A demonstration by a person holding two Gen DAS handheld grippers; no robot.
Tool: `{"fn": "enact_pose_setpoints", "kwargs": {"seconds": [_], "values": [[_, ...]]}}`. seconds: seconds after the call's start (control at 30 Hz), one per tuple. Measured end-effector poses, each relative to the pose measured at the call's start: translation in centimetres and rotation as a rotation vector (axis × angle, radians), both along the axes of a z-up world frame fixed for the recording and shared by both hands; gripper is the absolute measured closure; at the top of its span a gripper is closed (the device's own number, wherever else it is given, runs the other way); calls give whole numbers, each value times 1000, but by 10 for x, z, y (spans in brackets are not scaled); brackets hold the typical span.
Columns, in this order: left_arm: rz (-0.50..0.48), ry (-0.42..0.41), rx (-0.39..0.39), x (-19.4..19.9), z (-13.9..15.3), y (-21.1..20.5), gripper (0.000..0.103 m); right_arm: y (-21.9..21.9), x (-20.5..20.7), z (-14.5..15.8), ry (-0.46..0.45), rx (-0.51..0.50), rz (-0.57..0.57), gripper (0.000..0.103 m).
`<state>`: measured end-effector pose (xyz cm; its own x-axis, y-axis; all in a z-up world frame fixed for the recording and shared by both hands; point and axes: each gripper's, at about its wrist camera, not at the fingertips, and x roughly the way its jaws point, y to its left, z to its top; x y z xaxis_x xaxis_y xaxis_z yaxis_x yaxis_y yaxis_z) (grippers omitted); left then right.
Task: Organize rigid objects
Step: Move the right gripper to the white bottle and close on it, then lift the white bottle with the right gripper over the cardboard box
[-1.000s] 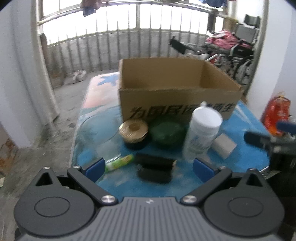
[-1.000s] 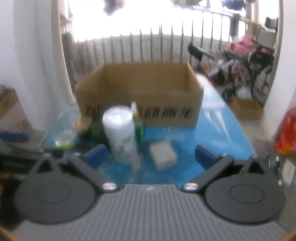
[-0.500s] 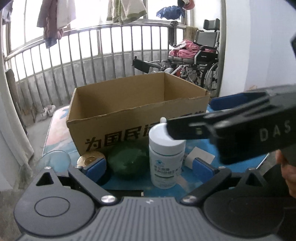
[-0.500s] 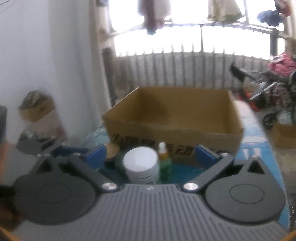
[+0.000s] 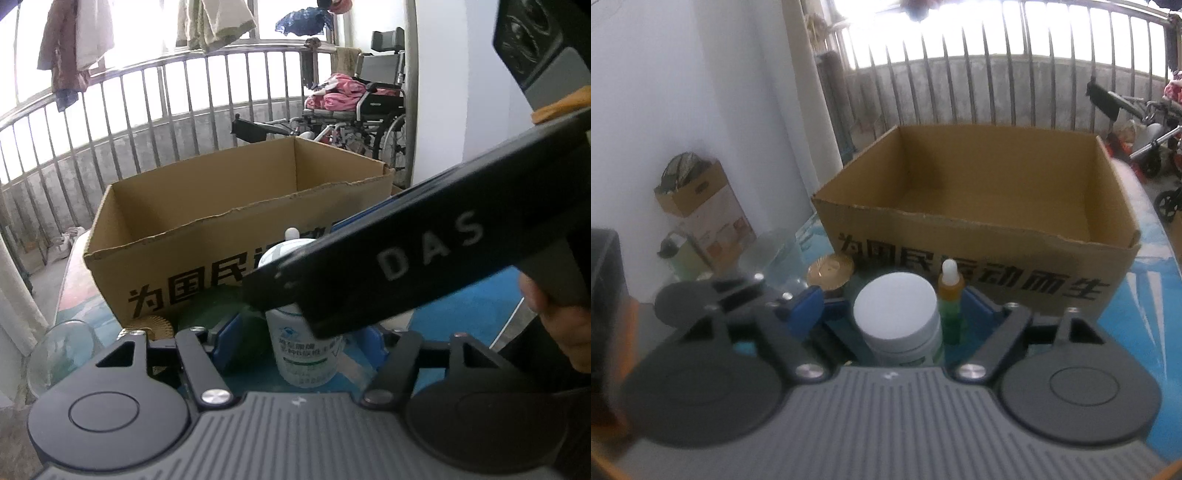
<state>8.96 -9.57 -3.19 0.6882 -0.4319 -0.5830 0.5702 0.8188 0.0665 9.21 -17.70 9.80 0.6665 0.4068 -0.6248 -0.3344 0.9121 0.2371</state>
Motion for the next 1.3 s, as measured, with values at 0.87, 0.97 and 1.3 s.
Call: {"fn": "enact_pose_setpoints", "kwargs": {"seconds": [0.87, 0.97, 1.3], "values": [[-33, 10, -71, -16, 40, 18, 53, 7, -5, 22, 37, -25, -2, 48], [-34, 0, -81, -20, 62, 27, 53, 11, -15, 44, -5, -39, 13, 48], [-27, -46, -76, 23, 134, 54, 54, 15, 25, 122, -68, 9, 88, 48]]}}
